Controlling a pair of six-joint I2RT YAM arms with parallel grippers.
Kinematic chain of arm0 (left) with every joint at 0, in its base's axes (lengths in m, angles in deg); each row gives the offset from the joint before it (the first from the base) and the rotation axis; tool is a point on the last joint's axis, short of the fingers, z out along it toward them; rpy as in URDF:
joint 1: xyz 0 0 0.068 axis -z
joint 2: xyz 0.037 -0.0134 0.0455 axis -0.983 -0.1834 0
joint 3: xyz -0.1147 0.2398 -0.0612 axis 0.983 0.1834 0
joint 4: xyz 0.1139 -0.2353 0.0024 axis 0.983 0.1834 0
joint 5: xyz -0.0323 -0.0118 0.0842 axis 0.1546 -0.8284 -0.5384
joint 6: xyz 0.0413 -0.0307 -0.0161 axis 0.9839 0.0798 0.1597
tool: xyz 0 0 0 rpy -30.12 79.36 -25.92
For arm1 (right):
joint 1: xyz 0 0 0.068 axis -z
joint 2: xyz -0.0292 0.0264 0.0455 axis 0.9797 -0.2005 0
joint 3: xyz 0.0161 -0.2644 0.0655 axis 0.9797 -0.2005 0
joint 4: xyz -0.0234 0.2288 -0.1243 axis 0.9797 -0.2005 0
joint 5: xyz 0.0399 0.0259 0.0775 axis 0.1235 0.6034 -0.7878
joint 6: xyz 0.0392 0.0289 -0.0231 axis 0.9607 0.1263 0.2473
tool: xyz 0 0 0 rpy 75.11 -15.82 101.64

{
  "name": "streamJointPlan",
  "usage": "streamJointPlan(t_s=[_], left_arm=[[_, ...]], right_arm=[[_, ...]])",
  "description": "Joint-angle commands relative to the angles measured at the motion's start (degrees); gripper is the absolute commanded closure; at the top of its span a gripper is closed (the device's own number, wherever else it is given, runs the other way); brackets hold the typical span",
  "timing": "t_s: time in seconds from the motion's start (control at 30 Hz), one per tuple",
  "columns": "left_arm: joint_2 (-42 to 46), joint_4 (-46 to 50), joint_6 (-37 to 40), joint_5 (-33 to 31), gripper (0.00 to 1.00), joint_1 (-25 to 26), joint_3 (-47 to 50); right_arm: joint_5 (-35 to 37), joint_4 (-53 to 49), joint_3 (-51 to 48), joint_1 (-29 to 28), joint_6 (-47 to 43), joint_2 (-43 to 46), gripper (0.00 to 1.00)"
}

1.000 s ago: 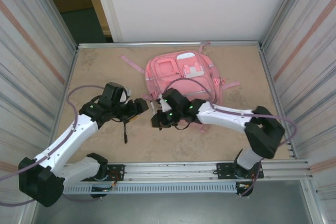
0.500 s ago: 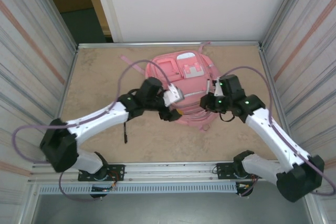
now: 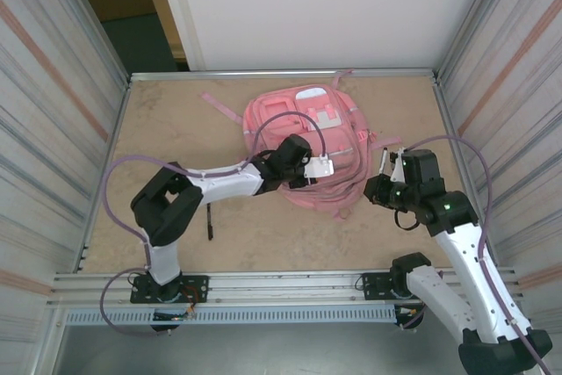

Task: Pack books, pencil case, and school supplies into a backpack

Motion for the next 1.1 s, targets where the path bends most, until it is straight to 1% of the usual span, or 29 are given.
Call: streamJointPlan(t_s=[0.0,0.13,0.2,0.27,0.33,0.37,0.47,0.53,0.6,0.67,0.77,0.87,0.93,1.07], left_arm=[[2.2,4.1,0.4,-1.2,0.85,0.3,-4.6],[6.4,10.3,-6.8,8.4,0.89,0.2,-7.5],[7.9,12.1,-10.8,14.5,0.96,-0.6,-8.3],[8.5,14.0,-16.5,21.9,1.0,-2.3,-10.3],[8.4,15.4,-22.4,27.2,1.0,-4.1,-12.6],[8.4,15.0,-25.1,28.9,1.0,-5.1,-13.1],[9.0,11.6,-32.1,29.2,1.0,-6.5,-13.0],[9.1,10.2,-36.7,27.5,1.0,-6.7,-13.7],[8.5,9.9,-40.3,27.2,1.0,-6.7,-15.0],[7.8,9.0,-42.4,29.0,1.0,-6.6,-15.5],[7.2,5.2,-43.9,30.9,1.0,-6.1,-14.2],[8.1,1.3,-46.1,33.1,1.0,-6.0,-12.0],[8.7,-1.9,-46.4,33.8,1.0,-5.7,-9.9],[8.6,-2.8,-46.7,34.2,1.0,-5.6,-9.3]], right_arm=[[-1.1,-1.0,-0.8,0.4,1.6,0.9,0.99],[-5.1,1.3,-3.1,0.5,4.0,1.3,0.97],[-6.9,3.3,-4.4,0.5,5.5,1.1,0.98],[-10.0,5.5,-5.1,0.5,8.1,0.1,0.98],[-13.6,9.0,-6.4,0.5,11.1,-1.0,0.98],[-14.4,10.8,-7.0,0.5,13.5,-1.8,0.99],[-16.9,16.6,-8.2,0.5,20.3,-4.4,1.0],[-17.9,21.7,-10.0,0.0,26.2,-5.8,0.99],[-17.0,27.7,-12.1,-1.2,31.8,-7.4,0.98],[-15.6,32.0,-13.0,-2.1,37.9,-9.6,1.0],[-15.1,35.4,-11.2,-2.3,40.4,-12.7,1.0],[-11.3,34.5,-8.6,-2.4,41.9,-15.2,0.97],[-10.0,36.5,-7.8,-2.4,44.3,-18.3,0.96],[-8.9,39.4,-4.5,-3.5,47.1,-23.8,0.96]])
